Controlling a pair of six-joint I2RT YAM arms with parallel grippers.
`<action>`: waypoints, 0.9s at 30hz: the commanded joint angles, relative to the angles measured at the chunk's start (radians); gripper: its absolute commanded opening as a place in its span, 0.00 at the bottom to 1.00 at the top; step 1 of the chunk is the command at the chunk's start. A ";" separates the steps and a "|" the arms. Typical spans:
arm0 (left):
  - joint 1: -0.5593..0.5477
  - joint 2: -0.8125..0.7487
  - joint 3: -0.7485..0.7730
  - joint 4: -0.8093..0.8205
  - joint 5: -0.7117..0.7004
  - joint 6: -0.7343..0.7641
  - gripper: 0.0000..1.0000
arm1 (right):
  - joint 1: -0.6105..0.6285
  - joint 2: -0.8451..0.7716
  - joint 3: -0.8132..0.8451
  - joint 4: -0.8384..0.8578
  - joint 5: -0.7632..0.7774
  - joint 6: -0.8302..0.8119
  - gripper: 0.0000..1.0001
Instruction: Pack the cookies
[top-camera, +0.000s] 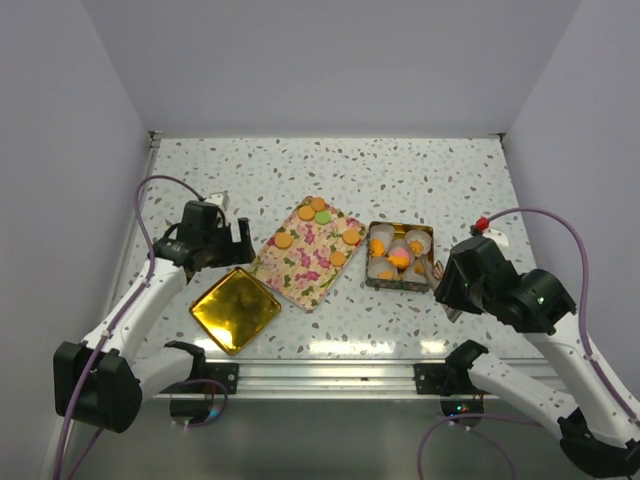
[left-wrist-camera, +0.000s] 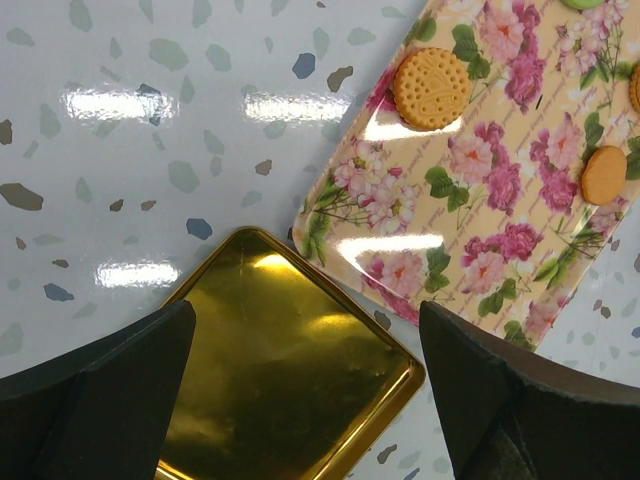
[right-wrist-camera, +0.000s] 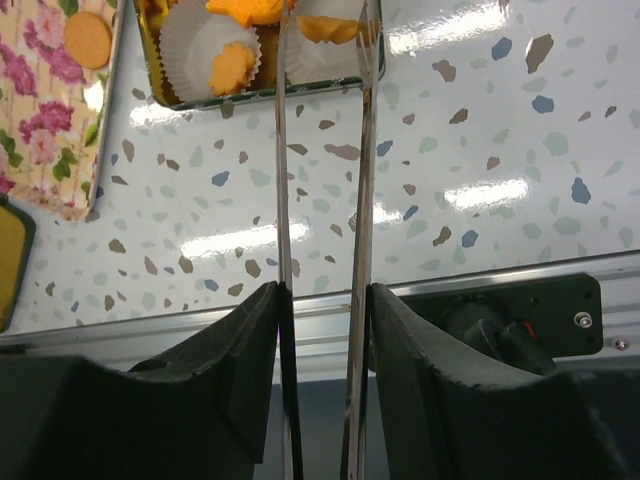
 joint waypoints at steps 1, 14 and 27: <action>-0.010 0.007 0.006 0.020 0.004 0.022 1.00 | -0.005 0.024 0.014 -0.217 0.078 0.023 0.46; -0.016 -0.004 0.003 0.022 -0.008 0.013 1.00 | -0.005 0.136 0.178 -0.214 0.165 0.011 0.50; -0.025 -0.010 0.003 0.020 -0.005 0.014 1.00 | -0.146 0.565 0.541 -0.013 0.175 -0.176 0.49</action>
